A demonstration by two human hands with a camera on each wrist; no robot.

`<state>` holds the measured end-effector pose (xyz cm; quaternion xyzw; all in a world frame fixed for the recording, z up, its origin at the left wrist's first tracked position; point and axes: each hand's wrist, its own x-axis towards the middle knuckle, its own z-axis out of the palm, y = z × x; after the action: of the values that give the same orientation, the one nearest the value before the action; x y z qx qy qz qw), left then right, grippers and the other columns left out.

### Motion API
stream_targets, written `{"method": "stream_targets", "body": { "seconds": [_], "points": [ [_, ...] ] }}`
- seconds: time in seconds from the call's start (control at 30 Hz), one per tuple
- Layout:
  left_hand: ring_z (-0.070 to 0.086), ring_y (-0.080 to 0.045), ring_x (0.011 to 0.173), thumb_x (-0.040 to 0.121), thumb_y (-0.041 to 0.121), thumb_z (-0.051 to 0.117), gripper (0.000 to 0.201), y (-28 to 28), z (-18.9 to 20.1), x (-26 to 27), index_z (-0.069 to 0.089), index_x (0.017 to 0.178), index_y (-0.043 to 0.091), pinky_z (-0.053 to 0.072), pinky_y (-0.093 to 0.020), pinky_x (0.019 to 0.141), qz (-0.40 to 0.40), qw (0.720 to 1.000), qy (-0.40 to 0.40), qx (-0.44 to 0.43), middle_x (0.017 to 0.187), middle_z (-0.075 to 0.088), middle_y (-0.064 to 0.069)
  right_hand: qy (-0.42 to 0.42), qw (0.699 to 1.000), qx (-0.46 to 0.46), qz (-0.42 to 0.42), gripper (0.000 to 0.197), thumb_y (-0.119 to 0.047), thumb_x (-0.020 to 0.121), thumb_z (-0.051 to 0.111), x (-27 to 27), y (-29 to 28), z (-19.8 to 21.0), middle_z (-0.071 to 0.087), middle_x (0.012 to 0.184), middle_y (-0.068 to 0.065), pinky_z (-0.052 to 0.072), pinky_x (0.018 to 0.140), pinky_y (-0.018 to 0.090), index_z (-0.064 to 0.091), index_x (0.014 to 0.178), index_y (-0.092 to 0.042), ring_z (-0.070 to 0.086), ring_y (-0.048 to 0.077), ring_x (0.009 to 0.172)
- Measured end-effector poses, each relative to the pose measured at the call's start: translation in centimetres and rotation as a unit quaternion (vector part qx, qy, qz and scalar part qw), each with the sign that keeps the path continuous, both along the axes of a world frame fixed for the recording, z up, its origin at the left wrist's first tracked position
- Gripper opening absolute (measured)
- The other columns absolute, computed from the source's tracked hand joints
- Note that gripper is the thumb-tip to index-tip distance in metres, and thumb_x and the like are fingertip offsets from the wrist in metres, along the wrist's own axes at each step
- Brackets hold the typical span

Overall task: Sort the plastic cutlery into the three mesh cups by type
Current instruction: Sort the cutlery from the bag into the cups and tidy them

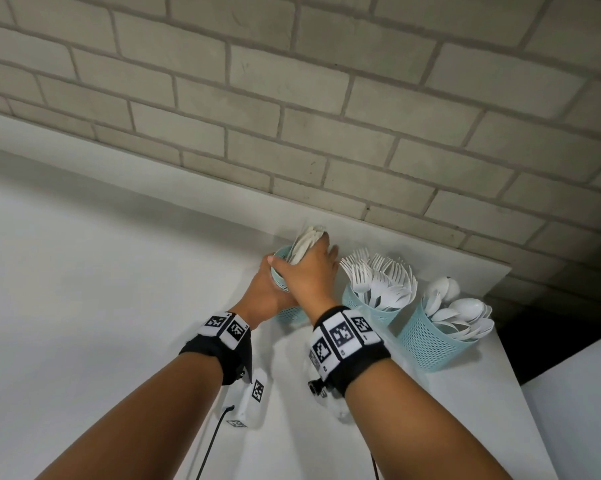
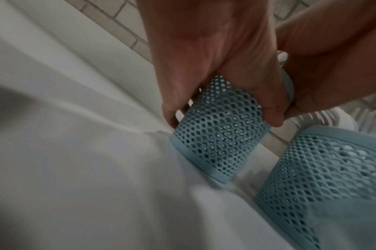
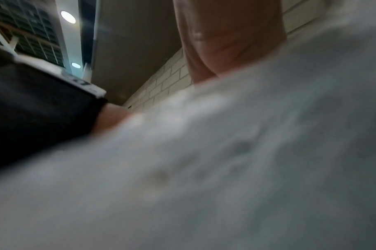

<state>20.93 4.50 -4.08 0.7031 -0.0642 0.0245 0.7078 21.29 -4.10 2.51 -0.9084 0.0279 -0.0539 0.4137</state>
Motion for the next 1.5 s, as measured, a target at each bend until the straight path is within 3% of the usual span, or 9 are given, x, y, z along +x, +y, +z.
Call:
{"method": "stream_targets", "body": {
  "seconds": [0.1,0.17,0.23,0.33,0.53,0.87,1.27,1.4,1.5],
  "points": [
    [0.06,-0.008,0.108,0.052,0.017,0.088,0.102,0.1,-0.4,0.2,0.03,0.135,0.018,0.049,-0.028,0.094,-0.002,0.999,0.033,0.005,0.12,0.059,0.002,-0.022,0.998,-0.045,0.031,0.109,-0.045,0.076,0.071,1.1,0.4,0.2,0.025,0.152,0.018,0.006,0.12,0.041,-0.001,0.149,-0.006,0.018,0.031,0.143],
    [0.062,-0.01,0.107,0.048,0.017,0.088,0.106,0.1,-0.4,0.3,0.028,0.136,0.016,0.05,-0.031,0.095,-0.005,0.999,0.039,0.007,0.119,0.061,0.0,-0.01,0.997,-0.024,0.066,0.108,-0.043,0.076,0.072,1.7,0.5,0.5,0.038,0.147,0.014,0.02,0.117,0.044,0.0,0.15,-0.011,0.032,0.031,0.137],
    [0.063,-0.013,0.107,0.046,0.017,0.088,0.109,0.1,-0.8,0.7,0.028,0.137,0.016,0.05,-0.035,0.096,-0.006,0.999,0.037,0.006,0.118,0.063,-0.003,-0.013,0.994,-0.016,0.105,0.088,-0.04,0.076,0.073,2.1,0.4,0.7,0.056,0.13,0.009,0.043,0.101,0.044,0.023,0.145,-0.017,0.052,0.03,0.12],
    [0.063,-0.016,0.107,0.044,0.022,0.088,0.107,0.2,-1.0,1.0,0.033,0.136,0.018,0.05,-0.04,0.097,-0.011,0.999,0.028,0.031,0.116,0.064,-0.003,-0.056,0.988,-0.043,0.138,0.033,-0.034,0.08,0.067,2.0,0.4,0.4,0.068,0.097,0.004,0.053,0.08,0.04,0.056,0.105,-0.015,0.063,0.025,0.091],
    [0.062,-0.018,0.109,0.039,0.037,0.093,0.106,0.4,-1.9,1.3,0.041,0.13,0.023,0.05,-0.047,0.095,0.006,0.998,0.025,0.062,0.118,0.063,0.0,-0.071,0.974,0.2,0.083,0.009,-0.014,0.085,0.062,1.6,-0.7,0.7,0.063,0.079,0.007,0.053,0.07,0.034,0.054,0.088,-0.011,0.062,0.02,0.071],
    [0.063,-0.018,0.107,0.04,0.025,0.092,0.103,0.3,-1.8,1.4,0.041,0.13,0.02,0.049,-0.044,0.097,0.004,0.999,0.019,0.043,0.116,0.065,-0.001,-0.153,0.985,0.07,-0.026,0.036,-0.027,0.082,0.064,1.9,0.3,-0.9,0.062,0.099,0.013,0.047,0.071,0.032,0.054,0.113,-0.012,0.061,0.03,0.088],
    [0.061,-0.011,0.111,0.049,0.023,0.088,0.098,0.3,-2.0,1.7,0.038,0.134,0.02,0.047,-0.041,0.101,-0.013,0.999,-0.003,0.043,0.121,0.062,0.002,-0.097,0.995,-0.005,0.007,0.108,-0.05,0.068,0.076,2.2,0.3,-0.5,0.04,0.144,0.012,0.034,0.108,0.045,0.014,0.148,-0.011,0.033,0.026,0.136],
    [0.061,-0.015,0.112,0.048,0.027,0.09,0.105,0.4,-2.6,2.1,0.034,0.137,0.021,0.047,-0.043,0.1,-0.005,0.999,0.005,0.051,0.121,0.062,0.001,-0.042,0.989,-0.055,0.131,0.052,-0.043,0.078,0.069,2.7,0.1,0.0,0.066,0.115,0.004,0.044,0.097,0.039,0.055,0.121,-0.017,0.06,0.024,0.106],
    [0.062,-0.018,0.109,0.043,0.034,0.093,0.104,0.5,-2.9,2.2,0.039,0.132,0.023,0.049,-0.047,0.096,0.005,0.998,0.011,0.061,0.119,0.063,0.0,-0.076,0.988,0.034,0.13,0.014,-0.028,0.081,0.067,2.3,-0.3,-0.1,0.065,0.086,0.0,0.049,0.076,0.032,0.058,0.087,-0.02,0.062,0.021,0.082]
  ]
}}
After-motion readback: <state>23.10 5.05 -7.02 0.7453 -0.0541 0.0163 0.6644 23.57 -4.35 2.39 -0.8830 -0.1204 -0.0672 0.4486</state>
